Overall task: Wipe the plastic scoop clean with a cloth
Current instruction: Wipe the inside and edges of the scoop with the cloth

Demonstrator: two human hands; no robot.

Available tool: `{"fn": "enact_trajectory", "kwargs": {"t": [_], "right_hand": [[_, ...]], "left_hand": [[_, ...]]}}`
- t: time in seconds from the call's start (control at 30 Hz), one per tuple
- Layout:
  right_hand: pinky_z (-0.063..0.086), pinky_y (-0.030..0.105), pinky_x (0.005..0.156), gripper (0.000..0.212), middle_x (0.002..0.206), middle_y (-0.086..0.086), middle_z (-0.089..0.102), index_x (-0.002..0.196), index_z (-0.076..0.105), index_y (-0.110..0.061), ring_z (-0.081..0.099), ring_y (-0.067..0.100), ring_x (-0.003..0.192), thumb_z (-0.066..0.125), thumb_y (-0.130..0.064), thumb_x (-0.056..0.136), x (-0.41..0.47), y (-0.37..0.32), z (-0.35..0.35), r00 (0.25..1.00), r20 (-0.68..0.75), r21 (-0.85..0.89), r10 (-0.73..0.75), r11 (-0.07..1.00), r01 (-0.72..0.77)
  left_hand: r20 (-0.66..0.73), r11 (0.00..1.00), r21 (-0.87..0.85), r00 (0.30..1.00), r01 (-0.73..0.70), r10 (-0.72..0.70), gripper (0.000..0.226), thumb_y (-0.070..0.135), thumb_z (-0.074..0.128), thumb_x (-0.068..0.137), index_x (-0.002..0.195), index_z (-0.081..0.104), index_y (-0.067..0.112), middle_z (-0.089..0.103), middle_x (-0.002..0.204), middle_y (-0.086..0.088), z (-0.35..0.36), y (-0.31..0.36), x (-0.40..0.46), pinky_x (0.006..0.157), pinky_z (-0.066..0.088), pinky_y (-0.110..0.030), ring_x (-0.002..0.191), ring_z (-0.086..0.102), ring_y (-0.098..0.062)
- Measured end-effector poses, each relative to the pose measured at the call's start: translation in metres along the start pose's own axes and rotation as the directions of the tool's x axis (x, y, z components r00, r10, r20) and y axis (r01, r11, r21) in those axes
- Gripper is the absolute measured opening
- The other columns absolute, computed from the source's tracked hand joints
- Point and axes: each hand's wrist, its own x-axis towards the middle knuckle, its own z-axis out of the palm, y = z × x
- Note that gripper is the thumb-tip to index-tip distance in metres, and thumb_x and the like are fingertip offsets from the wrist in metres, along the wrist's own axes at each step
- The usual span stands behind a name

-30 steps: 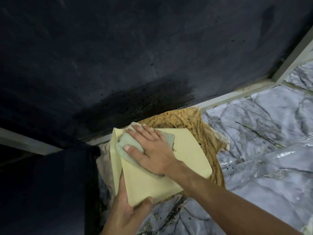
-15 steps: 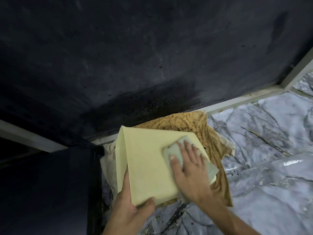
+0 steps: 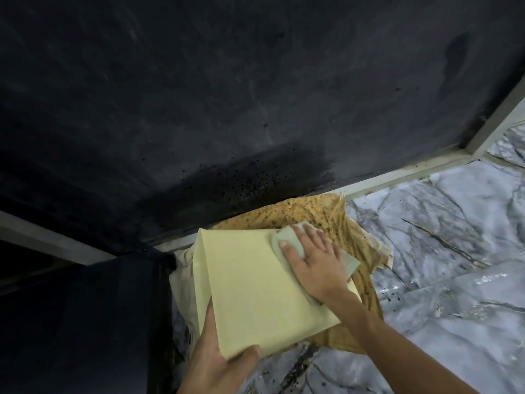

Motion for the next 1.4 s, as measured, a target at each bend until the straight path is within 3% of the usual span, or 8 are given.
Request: {"fn": "enact_trajectory", "kwargs": {"t": [0.07, 0.23, 0.43, 0.57, 0.73, 0.97, 1.1, 1.4], "right_hand": [[0.010, 0.046, 0.119, 0.071, 0.163, -0.017, 0.015, 0.152, 0.019, -0.047, 0.011, 0.013, 0.150, 0.016, -0.079, 0.088, 0.004, 0.026, -0.002, 0.998, -0.018, 0.062, 0.058, 0.996, -0.057], [0.028, 0.030, 0.111, 0.058, 0.158, -0.014, 0.033, 0.147, 0.043, -0.036, 0.033, 0.011, 0.142, 0.040, -0.062, 0.096, 0.002, 0.057, -0.007, 0.991, -0.136, 0.249, -0.001, 0.968, 0.035], [0.030, 0.025, 0.115, 0.049, 0.153, -0.015, 0.042, 0.141, 0.053, -0.030, 0.037, -0.002, 0.138, 0.061, -0.043, 0.094, -0.005, 0.086, -0.008, 0.960, -0.195, 0.389, -0.201, 0.883, 0.264], [0.032, 0.033, 0.115, 0.047, 0.154, -0.008, 0.041, 0.140, 0.056, -0.021, 0.037, 0.005, 0.141, 0.066, -0.028, 0.094, -0.013, 0.096, -0.008, 0.944, -0.194, 0.447, -0.268, 0.832, 0.328], [0.038, 0.025, 0.108, 0.043, 0.151, -0.015, 0.045, 0.138, 0.057, -0.024, 0.043, 0.004, 0.136, 0.064, -0.028, 0.096, -0.043, 0.087, -0.015, 0.940, -0.311, 0.505, -0.143, 0.812, 0.291], [0.045, 0.009, 0.090, 0.038, 0.129, -0.030, 0.059, 0.131, 0.059, -0.037, 0.056, -0.009, 0.116, 0.057, -0.035, 0.093, -0.084, 0.062, -0.065, 0.887, -0.462, 0.554, -0.003, 0.780, 0.291], [0.046, 0.025, 0.066, 0.041, 0.092, -0.025, 0.068, 0.111, 0.064, -0.026, 0.063, -0.002, 0.081, 0.046, -0.056, 0.090, -0.095, 0.049, -0.081, 0.869, -0.483, 0.597, 0.105, 0.765, 0.239], [0.038, 0.006, 0.053, 0.037, 0.069, -0.024, 0.062, 0.087, 0.059, -0.026, 0.055, -0.006, 0.061, 0.039, -0.056, 0.092, -0.104, 0.029, -0.089, 0.844, -0.511, 0.649, 0.161, 0.717, 0.256]], "left_hand": [[0.069, 0.995, -0.082, 0.997, 0.047, -0.042, 0.106, 0.002, 0.071, 0.072, 0.152, 0.020, 0.050, 0.056, 0.140, 0.031, -0.003, 0.004, 0.001, 0.105, 0.045, -0.023, 0.130, 0.051, 0.008], [0.070, 0.834, -0.477, 0.958, 0.278, -0.280, 0.070, 0.004, 0.079, 0.071, 0.133, 0.057, 0.029, 0.077, 0.119, -0.003, -0.018, 0.033, 0.047, 0.071, 0.062, -0.029, 0.103, 0.075, -0.021], [0.064, 0.735, -0.479, 0.854, 0.480, -0.517, 0.054, 0.052, 0.061, 0.090, 0.117, 0.070, 0.006, 0.072, 0.111, -0.021, -0.060, 0.049, 0.143, 0.081, 0.056, -0.039, 0.096, 0.070, -0.034], [0.060, 0.781, -0.324, 0.835, 0.534, -0.546, 0.046, 0.042, 0.066, 0.091, 0.114, 0.068, 0.002, 0.075, 0.108, -0.024, -0.067, 0.038, 0.166, 0.079, 0.057, -0.040, 0.083, 0.072, -0.033], [-0.113, 0.855, -0.228, 0.859, 0.467, -0.499, 0.059, 0.051, 0.080, 0.076, 0.114, 0.065, 0.008, 0.077, 0.106, -0.018, -0.049, 0.051, 0.138, 0.078, 0.063, -0.046, 0.093, 0.076, -0.035], [-0.183, 0.976, -0.212, 0.978, 0.058, -0.098, 0.030, 0.038, 0.067, 0.089, 0.118, 0.066, 0.031, 0.081, 0.106, 0.003, -0.025, 0.075, 0.041, 0.077, 0.060, -0.038, 0.093, 0.078, -0.015], [-0.272, 0.993, -0.116, 0.961, 0.022, -0.053, 0.038, 0.054, 0.066, 0.086, 0.122, 0.058, 0.046, 0.072, 0.111, 0.026, -0.015, 0.060, 0.026, 0.082, 0.054, -0.028, 0.100, 0.068, 0.006], [-0.301, 0.995, -0.097, 0.953, 0.007, -0.036, 0.054, 0.065, 0.064, 0.076, 0.126, 0.047, 0.053, 0.058, 0.114, 0.045, -0.006, 0.032, 0.019, 0.071, 0.050, -0.010, 0.107, 0.057, 0.017]]}}
